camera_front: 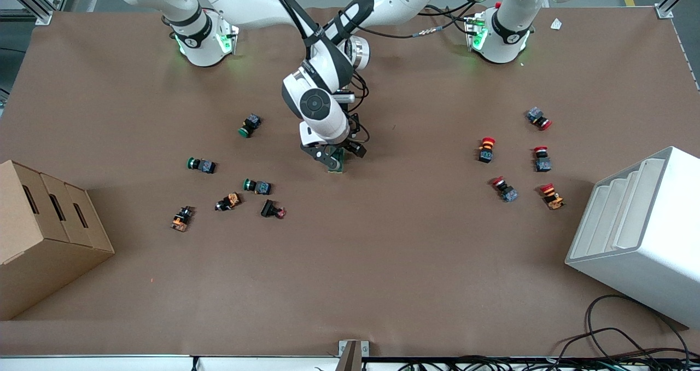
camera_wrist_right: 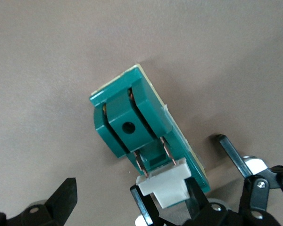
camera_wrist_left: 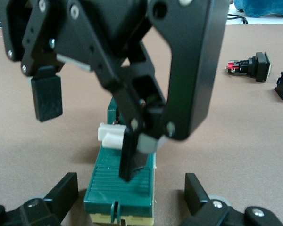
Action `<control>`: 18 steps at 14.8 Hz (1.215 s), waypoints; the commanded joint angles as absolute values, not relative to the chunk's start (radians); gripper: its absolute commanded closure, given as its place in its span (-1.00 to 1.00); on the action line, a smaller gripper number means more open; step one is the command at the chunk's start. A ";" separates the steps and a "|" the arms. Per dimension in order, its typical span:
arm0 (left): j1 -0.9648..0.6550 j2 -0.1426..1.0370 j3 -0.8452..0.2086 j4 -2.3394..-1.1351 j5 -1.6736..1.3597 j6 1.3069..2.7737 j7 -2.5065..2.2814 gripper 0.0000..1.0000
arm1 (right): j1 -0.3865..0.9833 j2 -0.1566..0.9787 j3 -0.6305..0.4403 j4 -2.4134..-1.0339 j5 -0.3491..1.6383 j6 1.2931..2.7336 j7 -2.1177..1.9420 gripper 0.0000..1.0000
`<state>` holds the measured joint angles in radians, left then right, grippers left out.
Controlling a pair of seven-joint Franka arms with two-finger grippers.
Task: Close load switch with both arms
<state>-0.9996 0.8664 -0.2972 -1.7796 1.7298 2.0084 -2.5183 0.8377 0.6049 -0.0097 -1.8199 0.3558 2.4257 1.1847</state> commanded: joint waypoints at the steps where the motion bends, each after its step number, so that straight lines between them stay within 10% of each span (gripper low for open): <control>1: -1.002 0.919 -0.293 -1.763 1.746 2.029 -2.543 -0.99 | 0.789 0.606 -0.012 -1.758 0.371 2.448 1.163 -1.00; 18: -0.988 0.920 -0.290 -1.729 1.746 2.034 -2.543 -1.00 | 0.755 0.696 -0.012 -1.674 0.357 2.464 1.124 -1.00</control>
